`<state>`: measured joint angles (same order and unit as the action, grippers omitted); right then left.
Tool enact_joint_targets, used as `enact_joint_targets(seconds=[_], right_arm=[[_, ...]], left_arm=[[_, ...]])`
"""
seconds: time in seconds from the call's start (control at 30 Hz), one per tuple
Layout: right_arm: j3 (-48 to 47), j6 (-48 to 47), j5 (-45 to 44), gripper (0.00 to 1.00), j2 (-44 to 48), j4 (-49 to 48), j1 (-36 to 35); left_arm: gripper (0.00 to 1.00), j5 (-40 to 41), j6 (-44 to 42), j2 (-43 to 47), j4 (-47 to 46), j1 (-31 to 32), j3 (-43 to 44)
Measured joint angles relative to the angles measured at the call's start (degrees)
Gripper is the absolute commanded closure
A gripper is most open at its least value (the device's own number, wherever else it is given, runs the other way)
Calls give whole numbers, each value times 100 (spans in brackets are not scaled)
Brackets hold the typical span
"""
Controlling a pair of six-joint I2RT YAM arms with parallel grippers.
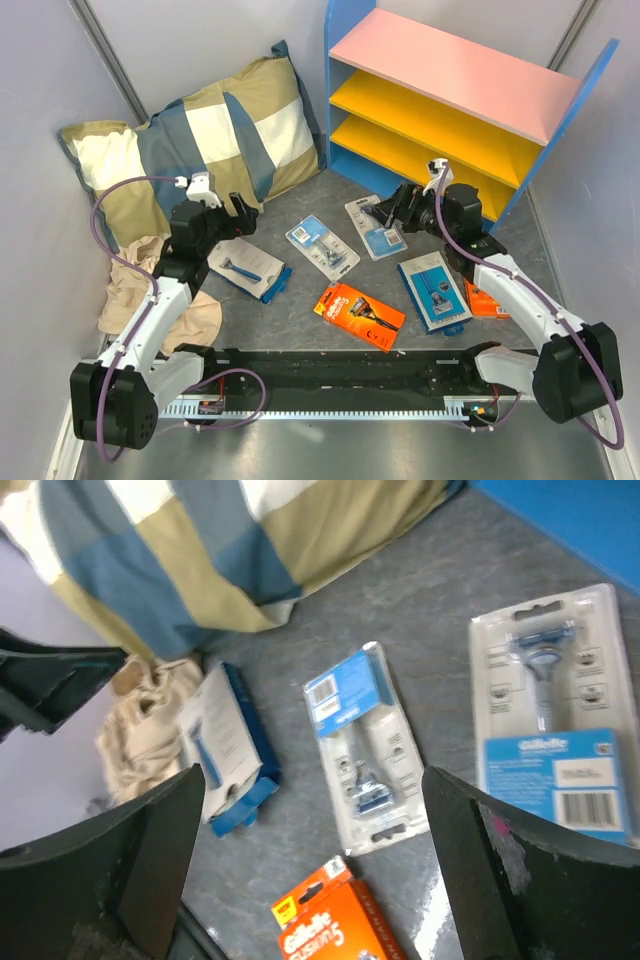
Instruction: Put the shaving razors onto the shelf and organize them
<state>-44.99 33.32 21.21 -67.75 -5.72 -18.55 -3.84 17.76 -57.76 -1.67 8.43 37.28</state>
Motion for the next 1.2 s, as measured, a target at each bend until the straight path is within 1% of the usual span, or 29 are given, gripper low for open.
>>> enact_joint_targets(seconds=[0.07,0.1,0.2,0.27,0.37,0.4,0.43,0.5,0.53,0.6,0.67,0.73,0.83,0.97,1.07,1.13,1.2], right_arm=[[70,223,221,2,-50,-195,125],[83,404,555,2,-332,-348,205],[133,739,977,2,-1040,-621,400],[275,791,1097,2,-1272,-533,367],[188,481,1040,2,-1207,48,140],[-50,236,826,2,-1147,437,-48],[-234,46,713,2,-1113,623,-197],[-798,-444,118,2,-1019,1119,-686],[-1008,-625,-122,2,-977,1241,-916],[-1381,-1106,-981,2,-809,1429,-1631],[-1519,-1456,-1615,2,-699,1523,-2232],[-1661,-1751,-2072,2,-774,1646,-2660],[-1860,-2020,-2520,2,-1274,1762,-2817],[-2048,-2218,-2870,3,-2291,1886,-2874],[-2074,-2312,-2959,10,-2815,2022,-2896],[-2118,-2361,-2997,19,-3034,2057,-2898],[-2258,-2406,-2992,24,-3217,2076,-2898]], left_arm=[[0,-72,44,2,9,0,79],[0,-94,85,2,26,0,109],[0,-208,267,7,216,0,210],[0,-258,450,0,426,0,317],[0,-363,601,-90,734,0,553],[0,-422,623,-173,826,0,664],[0,-490,625,-234,881,0,728],[0,-658,623,-372,931,0,804],[0,-721,623,-422,933,0,807],[0,-887,623,-557,957,0,807],[0,-1014,623,-695,1001,0,807],[0,-1130,623,-824,1034,0,807],[0,-1237,625,-979,1062,0,807],[1,-1360,640,-1130,1102,0,807],[2,-1493,654,-1176,1117,0,807],[2,-1587,669,-1200,1119,0,802],[3,-1633,684,-1202,1119,0,776]])
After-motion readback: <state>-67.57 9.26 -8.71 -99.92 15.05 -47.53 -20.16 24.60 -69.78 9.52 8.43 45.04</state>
